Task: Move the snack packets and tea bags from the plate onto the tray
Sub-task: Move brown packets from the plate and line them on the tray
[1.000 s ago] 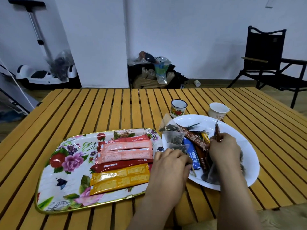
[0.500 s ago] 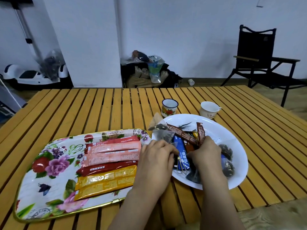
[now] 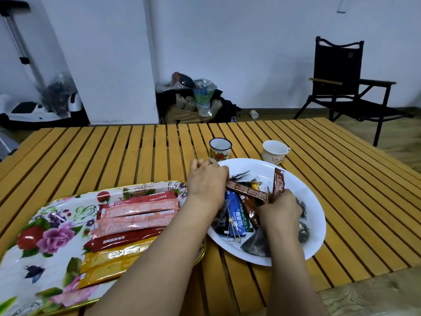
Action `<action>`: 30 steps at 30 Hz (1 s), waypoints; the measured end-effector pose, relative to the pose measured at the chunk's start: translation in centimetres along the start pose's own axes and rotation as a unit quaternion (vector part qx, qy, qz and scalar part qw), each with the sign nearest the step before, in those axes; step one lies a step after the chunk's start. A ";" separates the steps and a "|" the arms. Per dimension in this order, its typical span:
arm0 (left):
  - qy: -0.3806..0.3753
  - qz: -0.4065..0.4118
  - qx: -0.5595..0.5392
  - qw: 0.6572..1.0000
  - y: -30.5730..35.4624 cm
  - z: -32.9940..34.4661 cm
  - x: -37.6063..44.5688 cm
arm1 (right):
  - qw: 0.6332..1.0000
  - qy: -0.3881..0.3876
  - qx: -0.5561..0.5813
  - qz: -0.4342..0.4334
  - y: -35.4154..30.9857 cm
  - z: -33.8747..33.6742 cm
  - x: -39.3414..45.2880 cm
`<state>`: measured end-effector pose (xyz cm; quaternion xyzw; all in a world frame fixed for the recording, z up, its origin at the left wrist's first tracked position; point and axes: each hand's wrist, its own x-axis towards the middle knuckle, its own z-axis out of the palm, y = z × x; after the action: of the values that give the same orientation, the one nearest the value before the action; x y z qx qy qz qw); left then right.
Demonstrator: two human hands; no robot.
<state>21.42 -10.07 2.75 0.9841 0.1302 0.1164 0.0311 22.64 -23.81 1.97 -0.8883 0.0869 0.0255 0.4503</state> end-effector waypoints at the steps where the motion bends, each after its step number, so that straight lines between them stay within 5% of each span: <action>1: -0.003 -0.002 0.005 1.000 0.2 0.0 0.0 | 1.000 0.010 0.012 -0.002 0.0 -0.1 0.0; 10: 0.073 -0.013 0.001 0.997 1.0 -0.2 0.2 | 0.992 0.071 0.105 0.010 -0.3 -0.5 0.2; 20: 0.187 -0.110 -0.126 0.968 -0.3 -4.9 -3.2 | 0.973 0.026 0.230 -0.016 -1.0 -0.3 0.1; 30: 0.130 -0.142 -0.180 0.965 -2.0 -6.6 -6.2 | 0.978 0.035 0.205 0.011 -1.1 0.6 -0.3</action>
<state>13.56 -9.54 7.64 0.9100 0.2484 0.2593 0.2071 22.57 -22.66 2.58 -0.7761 0.1157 -0.0189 0.6196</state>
